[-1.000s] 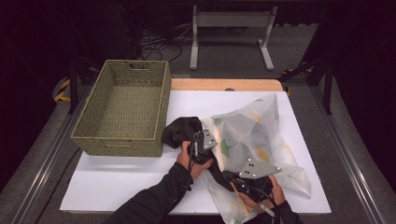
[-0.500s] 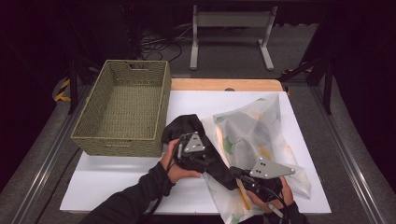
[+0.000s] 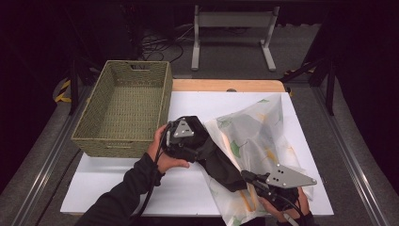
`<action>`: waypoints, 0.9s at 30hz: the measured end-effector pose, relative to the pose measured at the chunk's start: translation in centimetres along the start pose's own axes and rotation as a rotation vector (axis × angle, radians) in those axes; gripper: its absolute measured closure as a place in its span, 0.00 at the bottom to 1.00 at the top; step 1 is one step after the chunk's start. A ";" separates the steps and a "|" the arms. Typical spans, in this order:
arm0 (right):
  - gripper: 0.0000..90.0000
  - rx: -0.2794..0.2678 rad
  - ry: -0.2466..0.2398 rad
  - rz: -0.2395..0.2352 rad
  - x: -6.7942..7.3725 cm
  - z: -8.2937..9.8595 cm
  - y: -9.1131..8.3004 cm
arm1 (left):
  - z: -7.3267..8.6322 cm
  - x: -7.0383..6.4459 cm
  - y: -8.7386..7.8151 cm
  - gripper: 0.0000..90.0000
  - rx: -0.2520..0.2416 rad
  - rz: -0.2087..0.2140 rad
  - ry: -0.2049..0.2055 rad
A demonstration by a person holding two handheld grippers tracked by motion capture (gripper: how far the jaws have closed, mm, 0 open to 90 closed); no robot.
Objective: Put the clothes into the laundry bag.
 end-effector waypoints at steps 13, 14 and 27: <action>1.00 0.035 -0.016 -0.014 0.2 0.7 0.7 | 1.7 1.1 5.4 0.57 0.126 0.100 -0.139; 1.00 0.036 -0.014 -0.015 0.2 0.7 0.8 | 1.7 0.9 5.4 0.66 0.122 0.105 -0.120; 1.00 -0.019 0.010 0.001 -0.1 -0.5 1.7 | 1.8 -4.2 0.3 0.89 -0.153 0.262 0.106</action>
Point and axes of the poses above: each handheld gripper's, and its own axes: y roughly forward along the jaws, z roughly out of its underside, x roughly to its left, the point moved 2 cm from there along y, roughly forward along the jaws
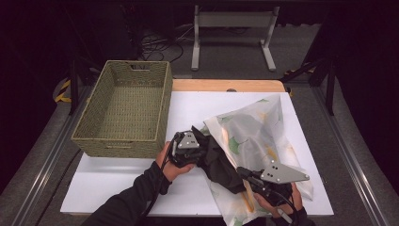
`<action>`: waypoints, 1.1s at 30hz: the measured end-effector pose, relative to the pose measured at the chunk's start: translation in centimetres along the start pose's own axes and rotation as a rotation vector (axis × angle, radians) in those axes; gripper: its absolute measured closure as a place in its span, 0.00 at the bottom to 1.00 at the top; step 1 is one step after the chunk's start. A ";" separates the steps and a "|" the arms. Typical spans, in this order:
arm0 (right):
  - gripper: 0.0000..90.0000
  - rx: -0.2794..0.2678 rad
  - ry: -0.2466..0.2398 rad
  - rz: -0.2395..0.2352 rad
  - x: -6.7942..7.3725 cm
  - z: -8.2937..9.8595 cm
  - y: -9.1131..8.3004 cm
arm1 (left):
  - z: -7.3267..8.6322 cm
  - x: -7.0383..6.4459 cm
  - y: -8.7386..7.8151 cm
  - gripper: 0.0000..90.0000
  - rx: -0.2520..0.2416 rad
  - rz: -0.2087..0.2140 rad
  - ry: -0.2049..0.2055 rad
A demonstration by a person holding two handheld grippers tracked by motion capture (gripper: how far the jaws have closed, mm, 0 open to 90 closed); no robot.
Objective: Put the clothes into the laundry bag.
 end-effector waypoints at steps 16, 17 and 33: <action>1.00 0.063 -0.046 -0.108 2.5 0.3 2.2 | -1.9 -0.8 6.2 0.88 -0.138 -0.091 -0.109; 1.00 0.083 -0.038 -0.106 2.4 0.8 2.2 | -1.8 -0.3 6.2 0.88 -0.145 -0.073 -0.138; 1.00 0.163 -0.005 -0.044 1.3 3.5 1.0 | -0.8 0.1 -4.6 0.23 -0.168 -0.037 -0.015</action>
Point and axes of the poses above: each handheld gripper's, and its own axes: y roughly forward along the jaws, z roughly out of its underside, x roughly to its left, the point moved 2 cm from there along y, roughly forward along the jaws
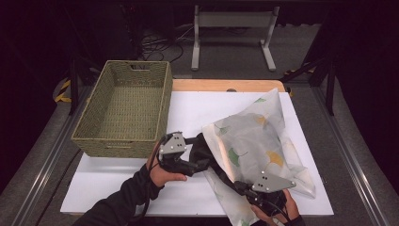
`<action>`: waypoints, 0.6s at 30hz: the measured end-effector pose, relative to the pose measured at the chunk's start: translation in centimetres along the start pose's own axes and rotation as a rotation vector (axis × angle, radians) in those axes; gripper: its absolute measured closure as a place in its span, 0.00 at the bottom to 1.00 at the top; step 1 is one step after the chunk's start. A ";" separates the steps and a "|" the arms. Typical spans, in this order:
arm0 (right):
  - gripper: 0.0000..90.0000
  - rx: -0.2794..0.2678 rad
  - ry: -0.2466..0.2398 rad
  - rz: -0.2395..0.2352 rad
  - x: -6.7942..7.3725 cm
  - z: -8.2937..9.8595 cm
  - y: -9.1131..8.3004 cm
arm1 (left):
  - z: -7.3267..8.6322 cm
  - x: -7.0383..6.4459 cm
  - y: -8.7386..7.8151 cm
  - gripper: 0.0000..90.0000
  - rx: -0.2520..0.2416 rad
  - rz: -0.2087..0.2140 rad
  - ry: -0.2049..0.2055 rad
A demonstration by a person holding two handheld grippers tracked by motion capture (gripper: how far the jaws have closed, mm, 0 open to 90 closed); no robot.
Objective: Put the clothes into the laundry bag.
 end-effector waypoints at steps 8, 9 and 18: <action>1.00 0.031 0.000 0.009 -0.1 0.7 0.4 | -3.1 1.9 6.0 0.19 0.088 -0.002 -0.066; 1.00 0.032 0.002 0.010 -0.1 0.7 0.4 | -2.9 2.2 7.1 0.19 0.122 -0.012 -0.075; 0.99 0.062 0.003 0.077 -1.0 1.2 0.9 | -1.6 2.4 8.1 0.89 0.235 0.064 -0.052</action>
Point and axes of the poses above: each handheld gripper's, and its own axes: y roughly forward along the jaws, z roughly out of its underside, x roughly to its left, the point moved 2 cm from there along y, roughly forward along the jaws
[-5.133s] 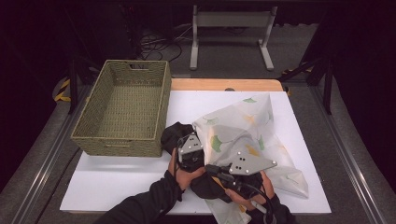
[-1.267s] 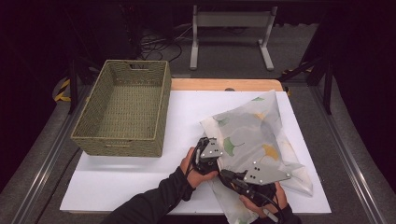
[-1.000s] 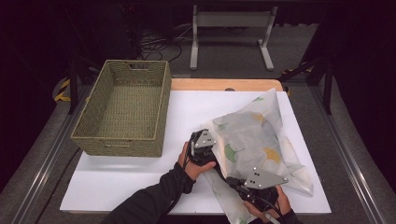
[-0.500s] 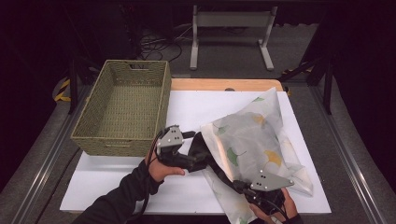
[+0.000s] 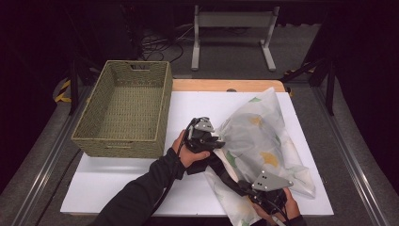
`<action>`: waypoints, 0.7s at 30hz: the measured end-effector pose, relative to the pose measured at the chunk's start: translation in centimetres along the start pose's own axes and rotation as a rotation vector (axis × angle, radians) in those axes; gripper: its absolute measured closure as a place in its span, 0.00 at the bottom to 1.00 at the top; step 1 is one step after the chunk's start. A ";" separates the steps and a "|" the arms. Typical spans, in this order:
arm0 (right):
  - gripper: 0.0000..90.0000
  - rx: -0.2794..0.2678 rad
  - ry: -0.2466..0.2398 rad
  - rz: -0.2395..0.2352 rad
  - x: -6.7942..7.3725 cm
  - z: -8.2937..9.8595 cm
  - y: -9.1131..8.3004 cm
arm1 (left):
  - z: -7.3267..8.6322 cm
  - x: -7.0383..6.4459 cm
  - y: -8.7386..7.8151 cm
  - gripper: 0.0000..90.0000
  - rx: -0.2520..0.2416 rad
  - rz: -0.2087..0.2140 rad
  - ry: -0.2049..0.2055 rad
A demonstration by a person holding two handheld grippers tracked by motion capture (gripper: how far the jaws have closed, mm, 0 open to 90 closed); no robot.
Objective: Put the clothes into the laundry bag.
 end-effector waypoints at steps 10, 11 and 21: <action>0.99 -0.009 -0.076 0.046 -0.5 -1.8 1.8 | 5.2 -1.1 -5.8 0.90 -0.034 -0.083 -0.047; 0.99 -0.011 -0.087 0.043 -0.5 -2.2 2.2 | 5.9 -1.4 -6.4 0.91 -0.039 -0.097 -0.044; 1.00 -0.027 -0.219 0.031 -0.3 -6.0 5.5 | 9.9 -4.3 -10.1 0.88 -0.096 -0.152 -0.055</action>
Point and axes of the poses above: each handheld gripper's, and its own axes: y roughly forward along the jaws, z roughly out of its underside, x roughly to its left, the point moved 2 cm from there along y, roughly forward along the jaws
